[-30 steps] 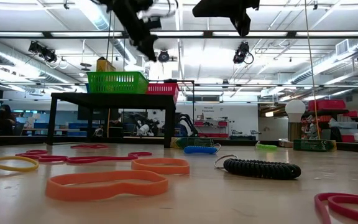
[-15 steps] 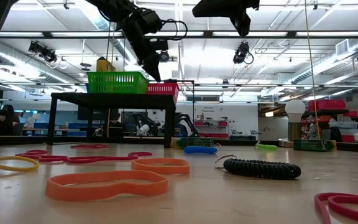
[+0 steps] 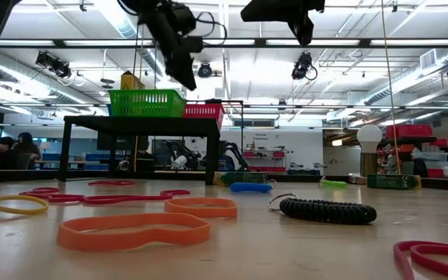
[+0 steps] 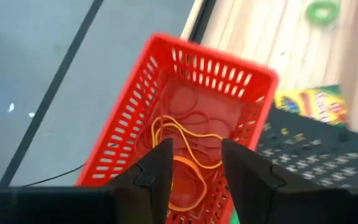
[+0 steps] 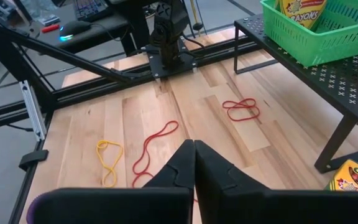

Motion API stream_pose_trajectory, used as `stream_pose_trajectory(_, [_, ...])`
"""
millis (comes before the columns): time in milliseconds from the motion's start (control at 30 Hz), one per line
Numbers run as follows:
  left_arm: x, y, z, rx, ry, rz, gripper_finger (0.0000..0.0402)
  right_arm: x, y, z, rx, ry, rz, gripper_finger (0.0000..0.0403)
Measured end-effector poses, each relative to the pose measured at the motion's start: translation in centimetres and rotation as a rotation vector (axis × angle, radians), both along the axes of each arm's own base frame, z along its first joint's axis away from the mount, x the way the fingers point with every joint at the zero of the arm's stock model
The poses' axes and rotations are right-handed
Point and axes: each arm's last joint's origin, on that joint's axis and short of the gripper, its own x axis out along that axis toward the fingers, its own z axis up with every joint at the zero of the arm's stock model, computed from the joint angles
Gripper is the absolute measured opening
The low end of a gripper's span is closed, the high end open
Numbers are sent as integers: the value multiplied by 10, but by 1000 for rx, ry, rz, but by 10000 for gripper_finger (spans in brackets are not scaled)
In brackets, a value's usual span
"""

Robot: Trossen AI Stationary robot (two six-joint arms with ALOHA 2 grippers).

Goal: Pick & Place Office Desk Supplies
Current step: Put the yellow rubber band into the red bin

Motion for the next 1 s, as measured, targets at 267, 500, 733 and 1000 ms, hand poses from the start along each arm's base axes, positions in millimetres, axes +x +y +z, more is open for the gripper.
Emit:
stream_pose_trajectory(267, [-11, -20, 55, -8, -178, 107, 92, 0, -1, 0, -25, -1, -21, 10])
stream_pose_trajectory(500, [7, -61, 73, -59, -315, -72, 8, -1, -3, -1, -91, 15, -84, 11])
stream_pose_trajectory(733, [28, -91, 65, -74, -362, -210, 8, -3, -3, -3, -107, 32, -121, 11])
stream_pose_trajectory(1000, [10, -115, 10, -109, -439, -208, 8, -7, 1, -7, -86, 64, -157, 11])
